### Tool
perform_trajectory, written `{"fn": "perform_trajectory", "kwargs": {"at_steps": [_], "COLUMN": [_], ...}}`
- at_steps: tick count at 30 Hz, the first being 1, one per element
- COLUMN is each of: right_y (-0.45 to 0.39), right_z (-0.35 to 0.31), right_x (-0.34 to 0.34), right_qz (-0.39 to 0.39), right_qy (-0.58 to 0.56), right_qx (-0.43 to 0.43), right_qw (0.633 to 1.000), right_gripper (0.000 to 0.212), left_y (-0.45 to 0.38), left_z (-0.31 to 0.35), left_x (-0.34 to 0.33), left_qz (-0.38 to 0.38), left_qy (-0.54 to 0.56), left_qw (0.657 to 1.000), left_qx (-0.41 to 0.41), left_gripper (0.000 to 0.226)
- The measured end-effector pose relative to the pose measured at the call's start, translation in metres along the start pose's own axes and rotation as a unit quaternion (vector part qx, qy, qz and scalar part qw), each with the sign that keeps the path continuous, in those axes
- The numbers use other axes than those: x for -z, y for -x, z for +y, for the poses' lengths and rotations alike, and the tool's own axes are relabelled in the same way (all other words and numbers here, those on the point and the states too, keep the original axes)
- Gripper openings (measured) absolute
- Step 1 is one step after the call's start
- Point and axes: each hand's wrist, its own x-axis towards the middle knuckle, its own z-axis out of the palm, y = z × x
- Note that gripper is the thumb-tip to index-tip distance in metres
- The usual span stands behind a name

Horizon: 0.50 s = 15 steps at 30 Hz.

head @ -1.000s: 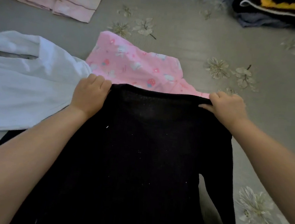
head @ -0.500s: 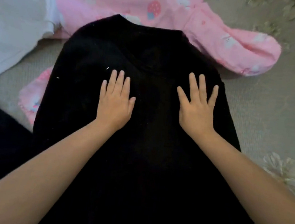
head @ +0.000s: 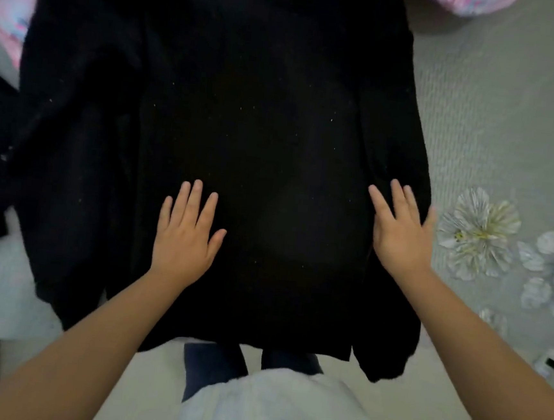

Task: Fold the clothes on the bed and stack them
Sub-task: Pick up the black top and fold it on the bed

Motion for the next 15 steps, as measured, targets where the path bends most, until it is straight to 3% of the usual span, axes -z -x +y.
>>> {"fn": "perform_trajectory", "kwargs": {"at_steps": [3, 6, 8, 10, 15], "right_y": [0.0, 0.018, 0.041, 0.073, 0.149], "right_z": [0.017, 0.018, 0.005, -0.01, -0.03], "right_x": [0.005, 0.01, 0.01, 0.003, -0.034], "right_qz": [0.002, 0.025, 0.048, 0.057, -0.088], "right_qy": [0.027, 0.03, 0.017, 0.011, 0.1], "right_qx": [-0.043, -0.053, 0.021, 0.096, 0.273], "right_qw": [0.999, 0.998, 0.998, 0.994, 0.953], "right_gripper": [0.06, 0.052, 0.043, 0.049, 0.093], "left_y": [0.033, 0.058, 0.066, 0.073, 0.107], "left_z": [0.008, 0.012, 0.014, 0.014, 0.003], "left_x": [-0.011, -0.024, -0.031, -0.036, -0.046], "left_qz": [-0.004, -0.021, -0.029, -0.049, -0.09], "left_qy": [-0.006, -0.014, -0.018, -0.046, -0.101], "left_qw": [1.0, 1.0, 0.999, 0.997, 0.987], "left_qx": [0.006, -0.006, -0.009, -0.023, -0.088], "left_gripper": [0.059, 0.061, 0.065, 0.072, 0.099]}}
